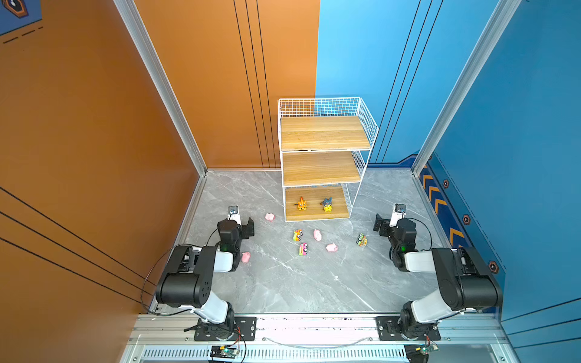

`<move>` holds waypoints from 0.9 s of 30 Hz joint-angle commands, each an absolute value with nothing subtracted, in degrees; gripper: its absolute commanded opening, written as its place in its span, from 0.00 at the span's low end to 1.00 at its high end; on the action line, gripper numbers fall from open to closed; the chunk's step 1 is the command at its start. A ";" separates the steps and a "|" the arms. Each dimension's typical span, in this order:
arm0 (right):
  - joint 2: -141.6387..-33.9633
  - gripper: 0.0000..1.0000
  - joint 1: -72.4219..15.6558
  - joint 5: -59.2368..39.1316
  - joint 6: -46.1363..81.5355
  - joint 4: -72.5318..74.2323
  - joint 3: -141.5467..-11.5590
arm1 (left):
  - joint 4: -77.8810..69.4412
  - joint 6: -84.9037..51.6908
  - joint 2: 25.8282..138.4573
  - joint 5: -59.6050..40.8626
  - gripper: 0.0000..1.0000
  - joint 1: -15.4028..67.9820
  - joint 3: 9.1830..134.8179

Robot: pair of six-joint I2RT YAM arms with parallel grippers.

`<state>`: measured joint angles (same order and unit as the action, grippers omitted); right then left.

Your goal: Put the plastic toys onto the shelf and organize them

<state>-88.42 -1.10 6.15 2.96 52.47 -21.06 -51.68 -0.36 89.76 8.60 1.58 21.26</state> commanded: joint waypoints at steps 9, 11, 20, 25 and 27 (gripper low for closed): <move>-88.62 1.00 -1.32 5.80 3.27 51.51 -21.62 | -52.47 0.43 89.40 9.48 0.98 2.00 21.84; -88.64 1.00 -1.32 5.70 3.29 51.52 -21.64 | -52.47 0.36 89.53 9.47 0.98 2.02 21.91; -88.70 1.00 -1.23 5.57 3.40 51.49 -21.73 | -52.38 0.04 89.73 9.60 0.98 1.88 22.06; -88.68 1.00 -1.23 5.66 3.42 51.50 -21.72 | -52.38 0.18 89.69 10.83 0.98 2.55 22.13; -88.61 1.00 -1.23 5.70 3.41 51.50 -21.71 | -52.47 0.30 89.63 11.32 0.98 2.83 21.99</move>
